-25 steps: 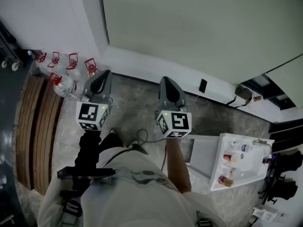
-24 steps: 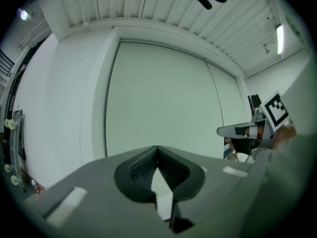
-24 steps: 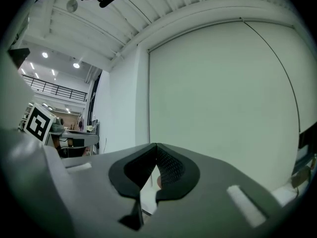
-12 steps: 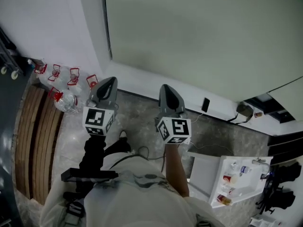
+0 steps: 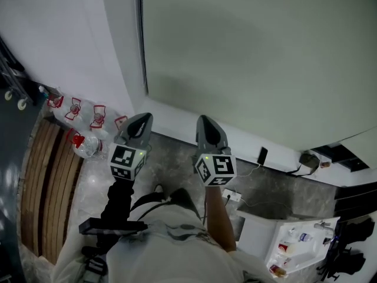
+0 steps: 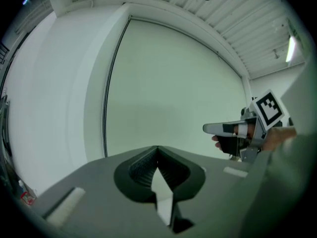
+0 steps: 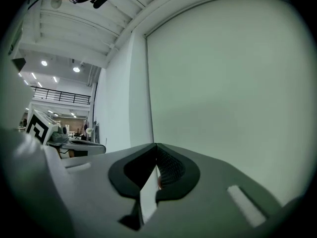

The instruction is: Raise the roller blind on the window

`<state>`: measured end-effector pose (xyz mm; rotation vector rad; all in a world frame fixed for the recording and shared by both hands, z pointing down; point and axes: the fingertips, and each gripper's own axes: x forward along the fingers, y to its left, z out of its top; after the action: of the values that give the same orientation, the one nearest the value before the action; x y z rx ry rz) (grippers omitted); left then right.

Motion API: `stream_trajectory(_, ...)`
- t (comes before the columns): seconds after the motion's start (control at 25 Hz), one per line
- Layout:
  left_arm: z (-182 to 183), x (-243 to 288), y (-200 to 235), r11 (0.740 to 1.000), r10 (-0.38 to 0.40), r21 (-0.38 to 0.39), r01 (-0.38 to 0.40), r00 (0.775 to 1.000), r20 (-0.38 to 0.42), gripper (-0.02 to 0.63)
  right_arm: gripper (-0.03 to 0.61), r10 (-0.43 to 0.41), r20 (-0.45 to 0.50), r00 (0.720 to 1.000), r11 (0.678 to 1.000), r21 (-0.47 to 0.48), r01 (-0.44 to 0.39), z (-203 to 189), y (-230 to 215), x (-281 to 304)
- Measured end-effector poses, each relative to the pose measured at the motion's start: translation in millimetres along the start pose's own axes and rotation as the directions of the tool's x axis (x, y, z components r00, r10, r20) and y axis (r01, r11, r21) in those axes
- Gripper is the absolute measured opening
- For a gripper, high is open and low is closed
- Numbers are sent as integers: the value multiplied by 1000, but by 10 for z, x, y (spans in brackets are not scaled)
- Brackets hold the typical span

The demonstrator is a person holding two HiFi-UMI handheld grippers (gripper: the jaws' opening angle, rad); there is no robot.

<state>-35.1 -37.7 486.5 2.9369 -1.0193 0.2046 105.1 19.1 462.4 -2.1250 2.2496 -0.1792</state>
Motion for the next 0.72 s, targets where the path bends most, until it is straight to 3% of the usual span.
stream_trajectory(0.24,-48,326,420,995,87,-58,-87,996,0,-2,3,136,-19,991,991,-2,-136,-6,-32,799)
stream_trajectory(0.4,53,553,708,983,176,-49,-174,984,28,-2,3,270,-5,963,963,-15,-270,89,74,1336)
stream_trajectory(0.56,199,785,894,975,221,-45,-219,974,45,-2,3,430,-6,903,902,-42,-430,284,204,1915)
stream_trajectory(0.72,167,877,1055,968,246,-46,-245,969,16,-2,21,587,-2,810,807,-74,-586,602,448,2528)
